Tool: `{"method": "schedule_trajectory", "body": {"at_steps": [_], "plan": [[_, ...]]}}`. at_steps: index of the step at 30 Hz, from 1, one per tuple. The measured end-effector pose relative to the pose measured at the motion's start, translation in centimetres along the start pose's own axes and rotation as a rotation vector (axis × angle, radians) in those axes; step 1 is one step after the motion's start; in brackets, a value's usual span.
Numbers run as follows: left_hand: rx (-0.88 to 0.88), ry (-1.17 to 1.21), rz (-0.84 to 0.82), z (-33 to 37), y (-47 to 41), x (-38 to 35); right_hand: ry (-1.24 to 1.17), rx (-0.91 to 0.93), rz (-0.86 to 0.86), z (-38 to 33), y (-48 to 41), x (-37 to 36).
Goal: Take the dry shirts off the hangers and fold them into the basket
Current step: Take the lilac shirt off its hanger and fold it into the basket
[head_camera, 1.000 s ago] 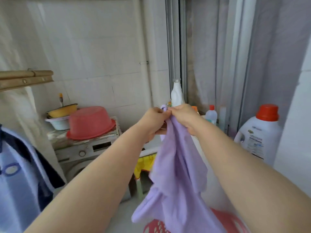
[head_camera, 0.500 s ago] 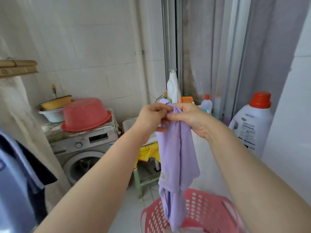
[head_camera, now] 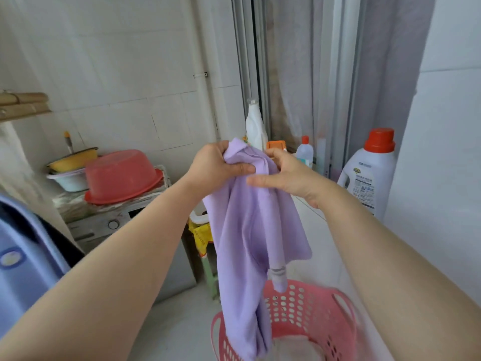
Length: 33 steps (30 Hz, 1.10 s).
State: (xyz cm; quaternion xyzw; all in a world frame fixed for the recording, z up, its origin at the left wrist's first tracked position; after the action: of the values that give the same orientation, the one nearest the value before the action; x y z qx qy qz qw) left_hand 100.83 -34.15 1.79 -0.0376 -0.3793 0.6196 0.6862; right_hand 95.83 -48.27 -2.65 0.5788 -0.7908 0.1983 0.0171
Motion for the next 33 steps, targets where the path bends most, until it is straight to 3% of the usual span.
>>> {"method": "schedule_trajectory", "body": {"at_steps": [6, 10, 12, 15, 17, 20, 22, 24, 27, 33], "plan": [[-0.089, -0.246, -0.009, 1.8, -1.0, 0.0, 0.453, -0.049, 0.032, 3.8, 0.6, 0.6], [-0.066, -0.229, -0.04, 2.9, -1.7, 0.1, 0.65, -0.118, 0.023, 6.7, 0.8, 0.8], [-0.07, -0.248, -0.082, 3.4, -1.9, 0.0, 0.718, -0.094, 0.096, 7.2, 0.4, 1.2], [-0.052, -0.317, -0.1, 2.8, -2.5, 0.9, 0.491, -0.163, 0.346, 7.1, -0.4, 3.9], [-0.002, -0.375, -0.084, 1.3, -3.1, 1.8, 0.409, -0.104, 0.433, 6.6, -1.1, 5.0], [0.1, -0.335, 0.033, -0.9, -3.6, 3.1, 0.462, 0.054, 0.316, 5.3, -1.4, 4.1], [0.162, -0.286, 0.05, -2.1, -3.6, 3.2, 0.69, 0.131, 0.257, 5.3, -1.4, 3.8], [0.207, -0.278, 0.013, -3.4, -3.2, 3.0, 0.881, 0.203, 0.375, 5.2, -1.7, 5.3], [0.229, -0.294, 0.019, -5.1, -2.9, 2.5, 0.883, 0.189, 0.491, 6.2, -2.7, 7.2], [0.214, -0.296, 0.099, -6.3, -2.4, 0.3, 0.806, 0.126, 0.467, 8.2, -2.9, 7.3]]}}
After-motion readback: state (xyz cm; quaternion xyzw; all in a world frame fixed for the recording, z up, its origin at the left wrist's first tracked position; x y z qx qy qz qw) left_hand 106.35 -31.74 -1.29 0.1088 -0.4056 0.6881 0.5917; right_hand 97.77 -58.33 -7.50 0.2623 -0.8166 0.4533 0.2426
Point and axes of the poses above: each hand's wrist, its own y-axis away from the middle knuckle, its own x-axis out of the back of the hand, z = x × y, the point moved 7 cm from there along -y, towards the middle knuckle, and after that the axes turned 13 degrees about z, right-handed, at the moved point
